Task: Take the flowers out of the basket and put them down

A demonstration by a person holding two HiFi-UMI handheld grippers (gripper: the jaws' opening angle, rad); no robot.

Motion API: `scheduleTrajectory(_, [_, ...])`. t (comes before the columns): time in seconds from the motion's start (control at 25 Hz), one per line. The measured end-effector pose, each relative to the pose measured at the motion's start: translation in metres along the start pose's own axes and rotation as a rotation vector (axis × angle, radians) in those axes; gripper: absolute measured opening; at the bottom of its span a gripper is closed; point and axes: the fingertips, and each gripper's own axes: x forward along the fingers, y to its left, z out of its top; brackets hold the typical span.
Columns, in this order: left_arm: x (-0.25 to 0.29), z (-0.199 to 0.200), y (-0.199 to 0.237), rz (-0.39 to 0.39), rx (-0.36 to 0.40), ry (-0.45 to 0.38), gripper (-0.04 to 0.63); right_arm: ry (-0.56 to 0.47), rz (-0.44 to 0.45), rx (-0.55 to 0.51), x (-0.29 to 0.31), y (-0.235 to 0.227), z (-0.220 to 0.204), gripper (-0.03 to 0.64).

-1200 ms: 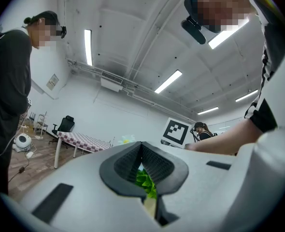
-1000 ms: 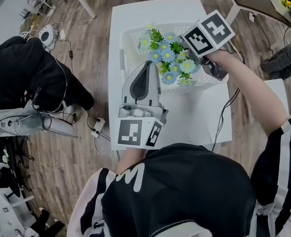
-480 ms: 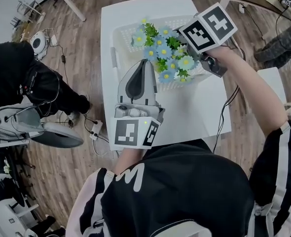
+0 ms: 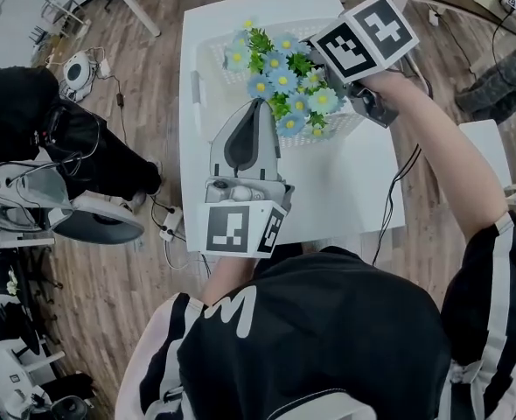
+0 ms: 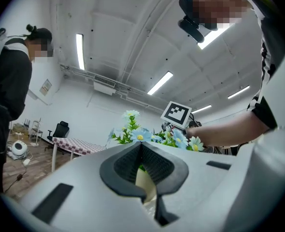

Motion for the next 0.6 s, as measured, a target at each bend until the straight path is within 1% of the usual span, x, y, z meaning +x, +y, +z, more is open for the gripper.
scheduleTrajectory(0.16, [-0.021,0.005,-0.028,0.034,0.007,-0.021,-0.005,-0.021,-0.023,-0.036,-0.026,0.001,0.001,0.071])
scheduleTrajectory(0.28, [-0.033,0.010,-0.045,0.057,-0.006,-0.033,-0.005,-0.010,-0.019,-0.053,-0.045,0.010,0.004,0.071])
scheduleTrajectory(0.44, [-0.051,0.010,-0.070,0.077,0.001,-0.041,-0.005,-0.008,-0.018,-0.089,-0.067,0.024,-0.003,0.071])
scheduleTrajectory(0.6, [-0.068,0.015,-0.087,0.127,-0.004,-0.051,-0.005,0.011,-0.002,-0.127,-0.084,0.037,-0.010,0.071])
